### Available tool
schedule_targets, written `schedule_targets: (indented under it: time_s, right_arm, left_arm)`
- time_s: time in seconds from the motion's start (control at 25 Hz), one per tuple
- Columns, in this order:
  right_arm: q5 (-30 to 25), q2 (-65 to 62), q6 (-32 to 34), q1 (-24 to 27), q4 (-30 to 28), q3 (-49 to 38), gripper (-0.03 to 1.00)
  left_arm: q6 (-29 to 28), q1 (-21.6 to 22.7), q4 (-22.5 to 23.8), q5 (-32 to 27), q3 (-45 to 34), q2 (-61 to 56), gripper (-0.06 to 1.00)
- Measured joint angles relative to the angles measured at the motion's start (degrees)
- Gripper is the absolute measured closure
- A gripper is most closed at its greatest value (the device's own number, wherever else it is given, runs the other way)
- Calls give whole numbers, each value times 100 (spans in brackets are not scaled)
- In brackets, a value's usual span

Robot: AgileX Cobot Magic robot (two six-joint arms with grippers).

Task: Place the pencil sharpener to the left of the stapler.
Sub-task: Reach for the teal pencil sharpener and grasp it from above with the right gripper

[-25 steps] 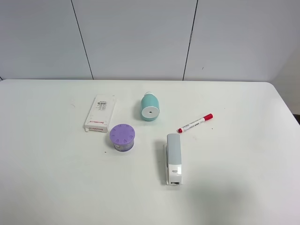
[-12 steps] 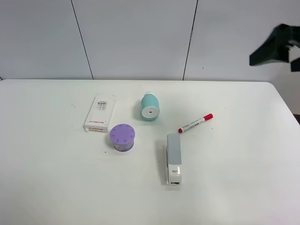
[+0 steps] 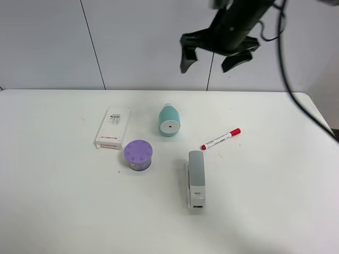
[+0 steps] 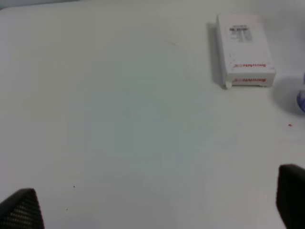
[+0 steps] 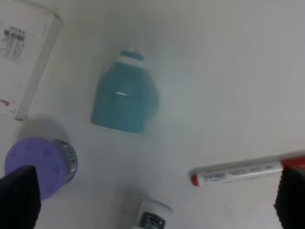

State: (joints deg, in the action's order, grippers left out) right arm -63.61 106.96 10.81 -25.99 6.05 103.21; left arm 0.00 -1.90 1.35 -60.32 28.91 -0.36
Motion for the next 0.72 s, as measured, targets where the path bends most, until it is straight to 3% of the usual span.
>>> schedule_targets:
  time_s: [0.08,0.2,0.72]
  right_arm:
    - [-156,833,224,-422,-81,696,-2]
    - [-169,1461,366,-622,-99,1025,-2]
    - [-40,2382,536,-658,-342,1078,-2]
  left_arm:
    - [0,0,0,0,0,0,-5]
    - [0,0,0,0,0,0,-5]
    - [0,0,0,0,0,0,-5]
